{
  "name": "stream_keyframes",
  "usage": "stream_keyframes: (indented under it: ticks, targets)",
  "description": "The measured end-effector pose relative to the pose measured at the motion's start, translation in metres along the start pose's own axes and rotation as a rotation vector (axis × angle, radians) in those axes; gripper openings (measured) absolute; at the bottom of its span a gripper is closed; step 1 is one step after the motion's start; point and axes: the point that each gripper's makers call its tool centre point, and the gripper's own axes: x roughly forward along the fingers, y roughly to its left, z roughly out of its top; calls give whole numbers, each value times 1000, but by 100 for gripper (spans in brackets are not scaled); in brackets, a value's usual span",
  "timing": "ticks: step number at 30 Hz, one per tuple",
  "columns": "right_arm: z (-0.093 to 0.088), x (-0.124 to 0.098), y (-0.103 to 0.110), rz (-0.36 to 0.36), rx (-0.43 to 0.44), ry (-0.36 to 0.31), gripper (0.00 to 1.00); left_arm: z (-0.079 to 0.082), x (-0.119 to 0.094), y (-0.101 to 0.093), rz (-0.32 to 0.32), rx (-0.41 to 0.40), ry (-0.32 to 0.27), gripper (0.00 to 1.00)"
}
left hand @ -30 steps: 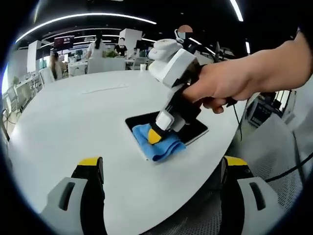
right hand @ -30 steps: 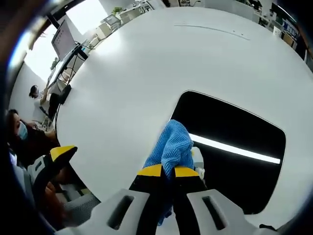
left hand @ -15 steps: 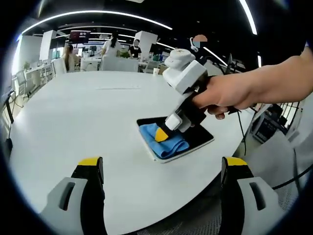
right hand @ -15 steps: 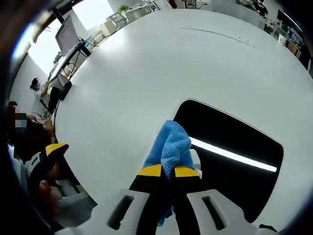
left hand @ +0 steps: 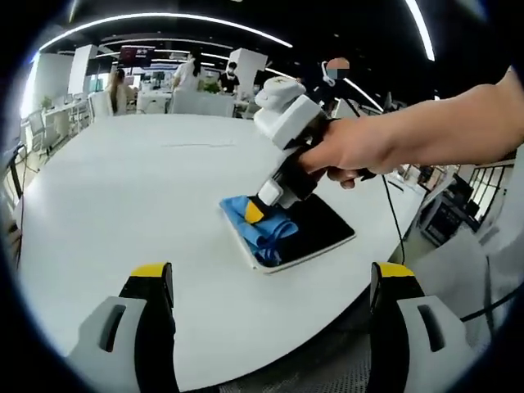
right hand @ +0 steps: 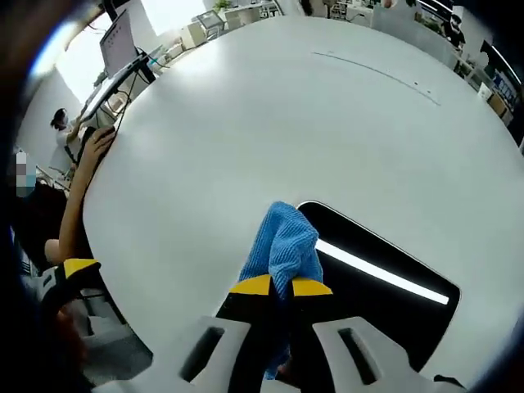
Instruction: Wipe the mirror surface with the cleaning cloth until all visible marks leave the cleaned area.
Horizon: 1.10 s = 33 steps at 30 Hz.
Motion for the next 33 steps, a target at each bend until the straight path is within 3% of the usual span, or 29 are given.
stream_keyframes:
  ticks: [2,6,10,15,18,21,27,33]
  targets:
    - [4,2,-3,0,-1,-1,1,-1,0,1,12,32,-2,99]
    - [10,0,-6,2,-8,-5,1,-6,1,7,34,5,20,99]
    - [16,2,-12,5,24,-6,1,-3,2,3,29,56,4,98]
    - [23,0,-18,2,47,-9,1,-7,4,2,22,93,20,98]
    - [28,2,-23,-2,63,-8,1,-12,6,7,57,107,57,96]
    - [28,0,-23,2,78,1,1,-11,8,9,60,109,46,92]
    - [26,-1,-21,-1,72,-6,1,-5,13,4,41,74,54,99]
    - [25,-3,-21,6,88,-10,1,-12,17,4,59,127,76,99]
